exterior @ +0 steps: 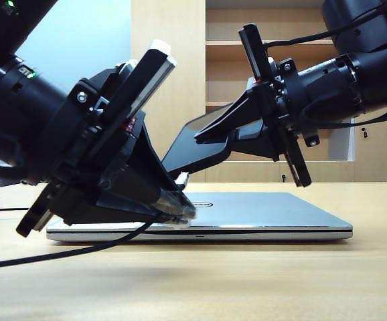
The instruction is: Pick up the charging cable and the phone, plug the charging cable into the charging port on the phone, and finally place them back on the table.
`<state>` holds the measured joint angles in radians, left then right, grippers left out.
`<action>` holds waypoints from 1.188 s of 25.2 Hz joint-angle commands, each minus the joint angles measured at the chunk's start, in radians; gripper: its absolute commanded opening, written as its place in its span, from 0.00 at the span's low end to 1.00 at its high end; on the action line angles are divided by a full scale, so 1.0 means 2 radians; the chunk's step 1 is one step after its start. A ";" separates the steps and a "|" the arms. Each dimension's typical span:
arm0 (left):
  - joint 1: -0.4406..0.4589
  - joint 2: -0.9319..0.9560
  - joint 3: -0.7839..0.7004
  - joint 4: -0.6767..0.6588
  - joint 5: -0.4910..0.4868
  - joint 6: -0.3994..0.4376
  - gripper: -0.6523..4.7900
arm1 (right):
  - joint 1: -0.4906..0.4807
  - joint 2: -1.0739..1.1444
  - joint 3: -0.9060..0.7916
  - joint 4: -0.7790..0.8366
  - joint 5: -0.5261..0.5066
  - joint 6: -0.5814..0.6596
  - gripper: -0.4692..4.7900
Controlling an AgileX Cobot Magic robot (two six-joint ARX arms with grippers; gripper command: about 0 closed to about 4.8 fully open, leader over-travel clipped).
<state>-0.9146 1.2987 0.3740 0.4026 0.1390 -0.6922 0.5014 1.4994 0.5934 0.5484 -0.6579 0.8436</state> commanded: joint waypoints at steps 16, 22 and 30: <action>0.000 -0.001 0.003 0.039 -0.009 0.002 0.11 | 0.003 -0.004 0.002 -0.012 -0.026 0.041 0.08; 0.000 -0.001 0.003 0.039 -0.009 0.002 0.11 | -0.006 -0.004 0.002 -0.006 -0.007 0.041 0.08; 0.000 -0.001 0.003 0.039 -0.009 0.002 0.11 | -0.006 -0.004 0.002 -0.010 0.001 0.040 0.08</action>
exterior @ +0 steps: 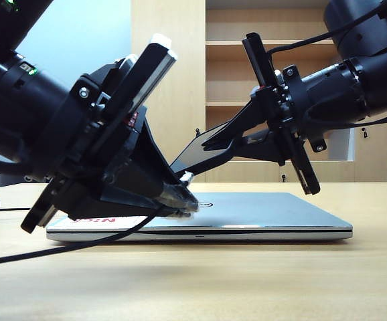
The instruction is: Pick up the charging cable and the phone, plug the charging cable into the charging port on the phone, and finally place them back on the table.
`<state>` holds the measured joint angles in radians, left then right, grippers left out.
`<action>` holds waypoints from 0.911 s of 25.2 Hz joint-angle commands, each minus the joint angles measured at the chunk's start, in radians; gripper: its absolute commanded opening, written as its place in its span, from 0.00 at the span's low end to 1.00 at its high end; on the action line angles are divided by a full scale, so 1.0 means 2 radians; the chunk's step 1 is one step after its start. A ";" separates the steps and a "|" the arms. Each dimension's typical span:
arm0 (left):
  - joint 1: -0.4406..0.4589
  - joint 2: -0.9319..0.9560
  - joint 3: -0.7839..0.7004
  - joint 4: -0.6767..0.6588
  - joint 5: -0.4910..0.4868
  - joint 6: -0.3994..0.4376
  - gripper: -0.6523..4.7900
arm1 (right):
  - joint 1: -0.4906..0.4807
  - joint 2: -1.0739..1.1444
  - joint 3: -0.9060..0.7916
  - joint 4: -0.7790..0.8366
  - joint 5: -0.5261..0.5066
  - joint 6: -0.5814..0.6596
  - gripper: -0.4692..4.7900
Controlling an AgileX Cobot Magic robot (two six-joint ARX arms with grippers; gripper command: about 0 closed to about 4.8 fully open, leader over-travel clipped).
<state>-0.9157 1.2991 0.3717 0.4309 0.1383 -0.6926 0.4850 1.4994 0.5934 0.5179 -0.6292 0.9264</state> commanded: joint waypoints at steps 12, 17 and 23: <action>0.001 -0.002 0.004 0.025 -0.009 0.002 0.11 | 0.001 -0.004 0.002 0.019 0.016 -0.004 0.08; 0.001 -0.002 0.004 0.025 -0.009 0.002 0.11 | 0.001 -0.004 0.002 0.020 0.014 0.005 0.08; 0.001 -0.002 0.004 0.024 -0.009 0.002 0.11 | 0.001 -0.004 0.002 0.020 -0.025 0.006 0.08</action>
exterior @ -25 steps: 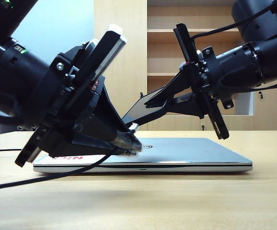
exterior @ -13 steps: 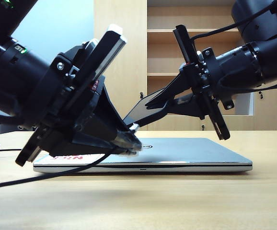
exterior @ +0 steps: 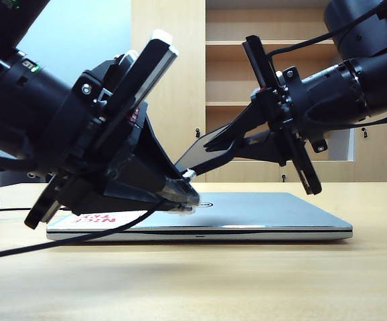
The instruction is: Pick up the charging cable and the phone, plug the charging cable into the charging port on the phone, and finally place them back on the table.
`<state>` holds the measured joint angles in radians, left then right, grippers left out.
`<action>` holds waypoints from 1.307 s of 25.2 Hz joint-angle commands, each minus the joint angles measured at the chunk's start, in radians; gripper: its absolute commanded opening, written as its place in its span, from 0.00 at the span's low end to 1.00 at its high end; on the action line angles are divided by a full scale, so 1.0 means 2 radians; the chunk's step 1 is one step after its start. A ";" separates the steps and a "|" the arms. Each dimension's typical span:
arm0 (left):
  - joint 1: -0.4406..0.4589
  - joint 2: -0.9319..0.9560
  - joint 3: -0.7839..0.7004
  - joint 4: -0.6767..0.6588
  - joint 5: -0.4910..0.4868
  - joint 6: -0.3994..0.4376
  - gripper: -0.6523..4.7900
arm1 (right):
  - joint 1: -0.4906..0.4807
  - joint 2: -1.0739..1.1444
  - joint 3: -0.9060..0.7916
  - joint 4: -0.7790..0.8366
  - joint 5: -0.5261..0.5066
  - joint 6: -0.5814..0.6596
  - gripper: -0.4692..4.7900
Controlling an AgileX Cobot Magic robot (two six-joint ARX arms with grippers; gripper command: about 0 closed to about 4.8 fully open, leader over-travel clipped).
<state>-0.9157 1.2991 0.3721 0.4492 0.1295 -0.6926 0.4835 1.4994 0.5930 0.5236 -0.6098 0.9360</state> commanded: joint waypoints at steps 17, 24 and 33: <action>0.001 -0.002 0.004 0.016 -0.005 0.002 0.11 | 0.002 -0.004 0.002 0.016 -0.046 -0.040 0.08; 0.001 -0.001 0.004 0.028 -0.005 0.002 0.11 | 0.002 -0.004 0.002 0.007 -0.053 -0.050 0.08; 0.001 -0.001 0.004 0.035 -0.005 0.002 0.11 | 0.003 -0.004 0.002 -0.011 -0.055 -0.040 0.08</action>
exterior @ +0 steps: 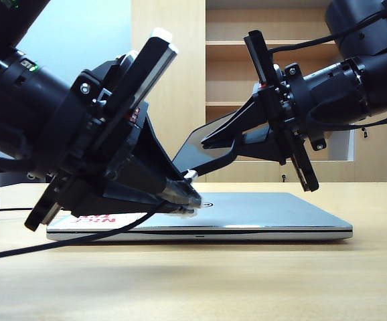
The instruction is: Pick up the charging cable and the phone, plug the charging cable into the charging port on the phone, and finally place them back on the table.
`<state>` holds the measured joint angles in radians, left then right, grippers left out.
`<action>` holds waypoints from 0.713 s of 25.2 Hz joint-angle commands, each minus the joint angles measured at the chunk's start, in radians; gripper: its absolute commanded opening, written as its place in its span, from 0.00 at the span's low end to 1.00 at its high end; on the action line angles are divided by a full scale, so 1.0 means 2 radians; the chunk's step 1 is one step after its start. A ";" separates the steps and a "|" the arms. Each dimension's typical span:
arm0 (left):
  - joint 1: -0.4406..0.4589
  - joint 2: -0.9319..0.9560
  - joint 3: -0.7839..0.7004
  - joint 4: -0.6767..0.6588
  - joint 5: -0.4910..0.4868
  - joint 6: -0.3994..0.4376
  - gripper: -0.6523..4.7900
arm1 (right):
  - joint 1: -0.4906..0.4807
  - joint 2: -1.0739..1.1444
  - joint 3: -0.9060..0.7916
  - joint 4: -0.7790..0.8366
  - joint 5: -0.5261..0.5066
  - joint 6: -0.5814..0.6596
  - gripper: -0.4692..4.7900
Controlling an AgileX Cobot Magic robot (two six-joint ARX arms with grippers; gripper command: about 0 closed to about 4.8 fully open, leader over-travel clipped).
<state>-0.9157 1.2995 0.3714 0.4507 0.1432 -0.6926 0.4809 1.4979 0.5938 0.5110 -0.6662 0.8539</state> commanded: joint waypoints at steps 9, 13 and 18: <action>0.001 -0.002 0.004 0.036 -0.012 0.005 0.11 | 0.005 -0.004 0.002 -0.005 -0.014 0.009 0.08; 0.002 -0.002 0.004 0.036 -0.012 0.019 0.11 | 0.005 -0.004 0.002 -0.003 -0.008 0.009 0.08; 0.001 -0.002 0.004 0.035 -0.012 0.019 0.11 | 0.004 -0.004 0.002 0.010 0.003 0.009 0.08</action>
<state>-0.9157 1.2995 0.3714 0.4526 0.1425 -0.6632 0.4824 1.4979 0.5938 0.5064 -0.6380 0.8749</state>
